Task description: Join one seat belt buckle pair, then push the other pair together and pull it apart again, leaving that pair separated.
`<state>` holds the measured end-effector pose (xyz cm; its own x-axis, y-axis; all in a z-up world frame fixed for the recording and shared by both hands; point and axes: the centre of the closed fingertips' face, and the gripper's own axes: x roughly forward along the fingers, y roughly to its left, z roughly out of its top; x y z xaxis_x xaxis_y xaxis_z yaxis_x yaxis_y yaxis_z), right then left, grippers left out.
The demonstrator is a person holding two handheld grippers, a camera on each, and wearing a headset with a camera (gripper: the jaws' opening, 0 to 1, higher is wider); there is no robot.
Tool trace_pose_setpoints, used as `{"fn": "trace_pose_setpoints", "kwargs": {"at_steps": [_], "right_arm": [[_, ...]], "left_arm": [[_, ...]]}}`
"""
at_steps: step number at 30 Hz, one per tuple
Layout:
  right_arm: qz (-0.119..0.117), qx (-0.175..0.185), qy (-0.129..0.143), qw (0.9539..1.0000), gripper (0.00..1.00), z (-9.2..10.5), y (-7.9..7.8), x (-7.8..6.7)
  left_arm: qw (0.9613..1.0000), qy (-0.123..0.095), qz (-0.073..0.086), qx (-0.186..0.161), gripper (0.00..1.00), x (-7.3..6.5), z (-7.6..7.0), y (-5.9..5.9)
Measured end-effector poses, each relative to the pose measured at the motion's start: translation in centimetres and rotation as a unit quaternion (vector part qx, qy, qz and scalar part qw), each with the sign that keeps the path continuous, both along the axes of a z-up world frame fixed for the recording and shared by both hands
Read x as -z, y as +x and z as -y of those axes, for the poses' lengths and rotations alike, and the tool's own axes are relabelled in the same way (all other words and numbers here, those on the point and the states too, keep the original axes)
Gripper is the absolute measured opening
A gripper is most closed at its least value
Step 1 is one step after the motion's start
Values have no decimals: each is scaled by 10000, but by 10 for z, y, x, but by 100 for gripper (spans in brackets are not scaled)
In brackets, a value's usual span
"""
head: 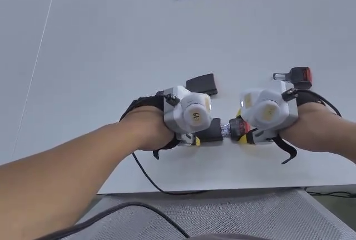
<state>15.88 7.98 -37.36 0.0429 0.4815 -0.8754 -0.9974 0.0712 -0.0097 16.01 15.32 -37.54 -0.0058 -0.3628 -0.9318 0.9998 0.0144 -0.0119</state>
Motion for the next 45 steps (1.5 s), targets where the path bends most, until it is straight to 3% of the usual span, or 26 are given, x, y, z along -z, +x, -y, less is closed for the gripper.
{"fn": "trace_pose_setpoints", "kwargs": {"at_steps": [15, 16, 17, 27, 31, 45], "right_arm": [[0, -43, 45, 10000, 33, -12, 1, 0], [-62, 5, -66, 10000, 33, -8, 0, 1], [-23, -34, 37, 10000, 33, -12, 2, 1], [-5, -87, 33, 10000, 33, -19, 3, 1], [-5, -82, 61, 9999, 33, -16, 3, 2], [-29, -52, 180, 9998, 32, -16, 2, 0]], "left_arm": [[10000, -15, -5, 13, 30, 0, 0, 0], [10000, -25, -22, 80, 30, 0, 0, -1], [10000, -12, -15, 30, 30, -1, -1, -1], [10000, -24, -22, -9, 30, -1, -2, 0], [9999, -99, -33, -11, 30, -1, -2, 1], [9999, -27, -60, 106, 29, -2, -3, 2]]}}
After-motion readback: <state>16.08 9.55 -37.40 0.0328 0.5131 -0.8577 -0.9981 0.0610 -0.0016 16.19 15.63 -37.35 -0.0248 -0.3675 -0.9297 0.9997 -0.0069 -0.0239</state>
